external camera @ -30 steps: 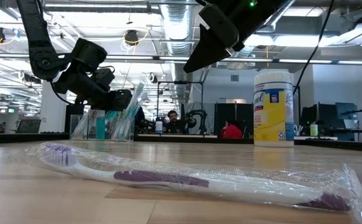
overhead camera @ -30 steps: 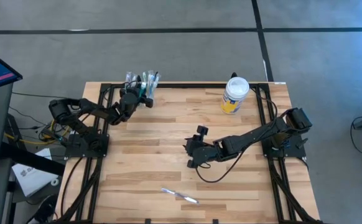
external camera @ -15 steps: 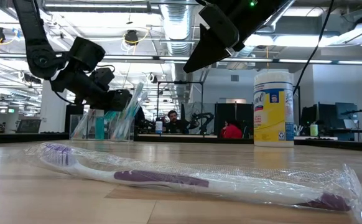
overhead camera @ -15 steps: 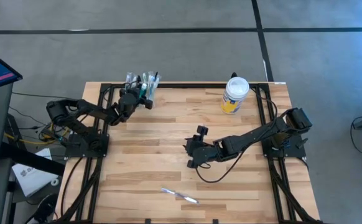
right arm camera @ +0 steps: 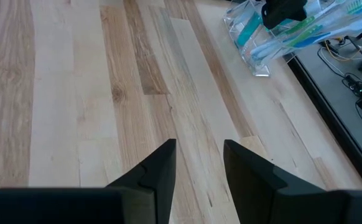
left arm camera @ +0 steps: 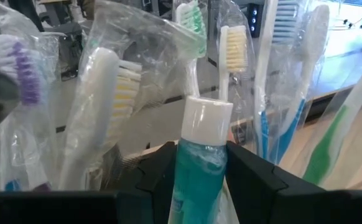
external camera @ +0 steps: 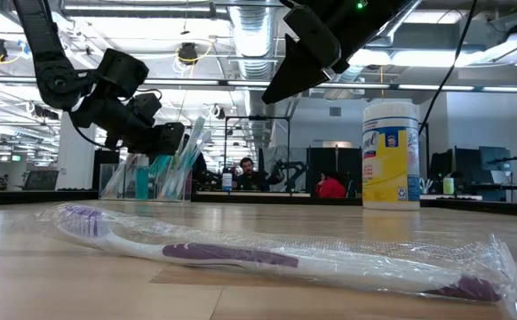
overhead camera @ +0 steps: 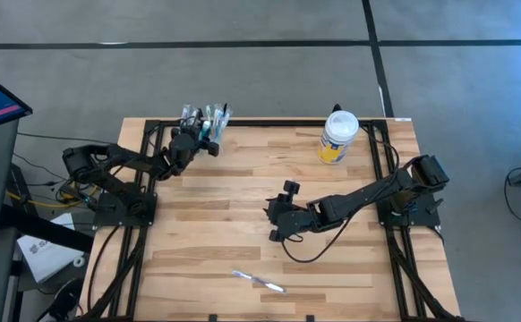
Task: Pick & Place toothbrushing station
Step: Put the blue mouthwash into the transparent organizer, then put the purple toothbrush into the transparent organizer
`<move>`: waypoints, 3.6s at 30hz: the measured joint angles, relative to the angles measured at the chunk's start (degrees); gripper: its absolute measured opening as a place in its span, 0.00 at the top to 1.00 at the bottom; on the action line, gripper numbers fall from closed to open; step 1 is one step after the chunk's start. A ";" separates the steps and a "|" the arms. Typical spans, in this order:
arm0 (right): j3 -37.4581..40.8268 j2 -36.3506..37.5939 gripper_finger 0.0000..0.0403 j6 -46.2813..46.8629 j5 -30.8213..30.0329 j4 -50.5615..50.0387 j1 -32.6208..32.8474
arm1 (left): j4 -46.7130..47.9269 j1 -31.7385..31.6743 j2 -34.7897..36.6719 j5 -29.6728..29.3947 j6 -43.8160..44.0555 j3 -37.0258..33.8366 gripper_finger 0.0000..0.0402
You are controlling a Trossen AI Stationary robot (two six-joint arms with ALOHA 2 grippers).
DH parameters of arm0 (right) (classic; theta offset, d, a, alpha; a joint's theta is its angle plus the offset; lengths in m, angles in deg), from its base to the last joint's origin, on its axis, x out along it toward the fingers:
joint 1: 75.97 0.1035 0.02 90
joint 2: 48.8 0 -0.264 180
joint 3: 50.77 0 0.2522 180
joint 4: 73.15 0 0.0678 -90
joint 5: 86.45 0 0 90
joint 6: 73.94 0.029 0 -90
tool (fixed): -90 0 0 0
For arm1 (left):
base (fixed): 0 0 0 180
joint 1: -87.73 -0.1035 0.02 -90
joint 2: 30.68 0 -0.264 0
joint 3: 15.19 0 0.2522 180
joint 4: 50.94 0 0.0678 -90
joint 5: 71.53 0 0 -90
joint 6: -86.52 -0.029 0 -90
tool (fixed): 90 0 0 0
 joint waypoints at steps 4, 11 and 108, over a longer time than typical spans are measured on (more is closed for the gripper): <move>0.00 0.00 0.69 0.00 -0.01 0.00 0.00 | -0.28 -0.02 0.03 -0.02 -0.03 0.07 0.68; 0.00 0.00 0.69 0.00 0.01 -0.02 0.00 | -0.39 -0.02 0.09 -0.07 -0.15 0.11 0.68; 0.00 0.00 0.69 0.42 1.26 0.22 0.15 | 13.46 60.82 7.59 26.47 4.52 0.22 0.62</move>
